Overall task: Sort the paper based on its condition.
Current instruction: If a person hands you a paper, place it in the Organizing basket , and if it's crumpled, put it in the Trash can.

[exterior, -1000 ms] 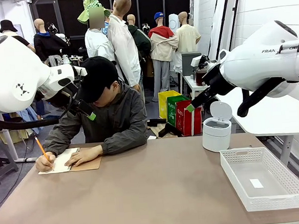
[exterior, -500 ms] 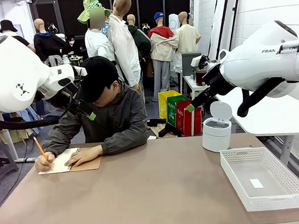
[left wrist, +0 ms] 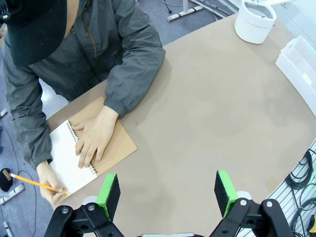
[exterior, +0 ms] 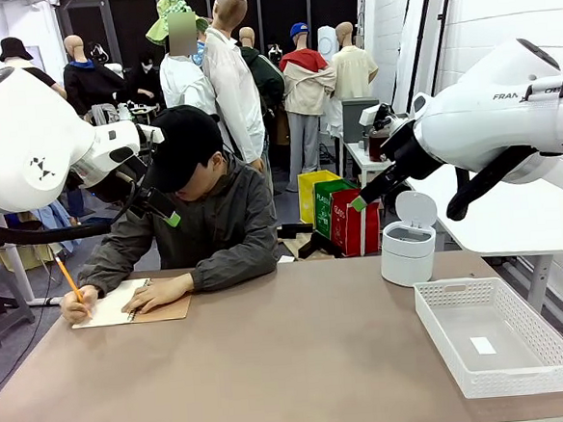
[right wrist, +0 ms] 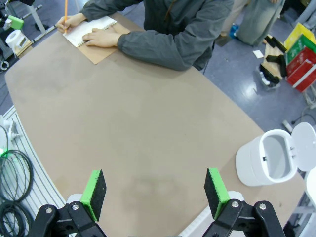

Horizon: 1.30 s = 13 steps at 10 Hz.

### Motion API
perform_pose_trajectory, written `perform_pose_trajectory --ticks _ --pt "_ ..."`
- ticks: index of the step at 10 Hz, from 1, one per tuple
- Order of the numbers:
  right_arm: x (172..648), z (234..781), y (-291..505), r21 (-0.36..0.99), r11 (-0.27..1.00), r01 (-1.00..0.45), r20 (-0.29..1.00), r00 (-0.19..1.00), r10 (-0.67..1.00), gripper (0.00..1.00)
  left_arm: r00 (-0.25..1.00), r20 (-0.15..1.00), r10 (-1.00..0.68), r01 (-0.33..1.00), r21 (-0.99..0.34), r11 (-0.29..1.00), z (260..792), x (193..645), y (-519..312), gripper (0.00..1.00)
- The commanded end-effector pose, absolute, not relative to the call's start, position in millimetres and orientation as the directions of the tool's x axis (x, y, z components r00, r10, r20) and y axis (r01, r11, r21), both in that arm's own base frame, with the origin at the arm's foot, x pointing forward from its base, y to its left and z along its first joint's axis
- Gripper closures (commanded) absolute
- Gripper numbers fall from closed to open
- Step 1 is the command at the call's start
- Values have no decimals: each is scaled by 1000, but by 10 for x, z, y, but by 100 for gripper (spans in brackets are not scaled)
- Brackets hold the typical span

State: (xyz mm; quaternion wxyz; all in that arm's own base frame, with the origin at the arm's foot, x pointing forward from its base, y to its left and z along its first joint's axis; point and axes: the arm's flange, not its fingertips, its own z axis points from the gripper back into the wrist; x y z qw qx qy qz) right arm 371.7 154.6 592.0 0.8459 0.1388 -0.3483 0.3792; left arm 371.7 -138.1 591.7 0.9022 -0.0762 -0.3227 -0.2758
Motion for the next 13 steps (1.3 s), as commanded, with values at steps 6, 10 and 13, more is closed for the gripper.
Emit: perform_pose_trajectory --ticks 6,10,13 --pt "3717 5915 1544 -26 672 -740 695 470 544 0 638 627 -446 546 41 837 5937 3721 -1373 0" --pt "3717 5915 1544 -26 672 -740 695 470 544 0 638 627 -446 546 41 837 5937 3721 -1373 0" --pt "3717 5915 1544 -26 672 -740 695 470 544 0 638 627 -446 546 41 837 5937 3721 -1373 0"
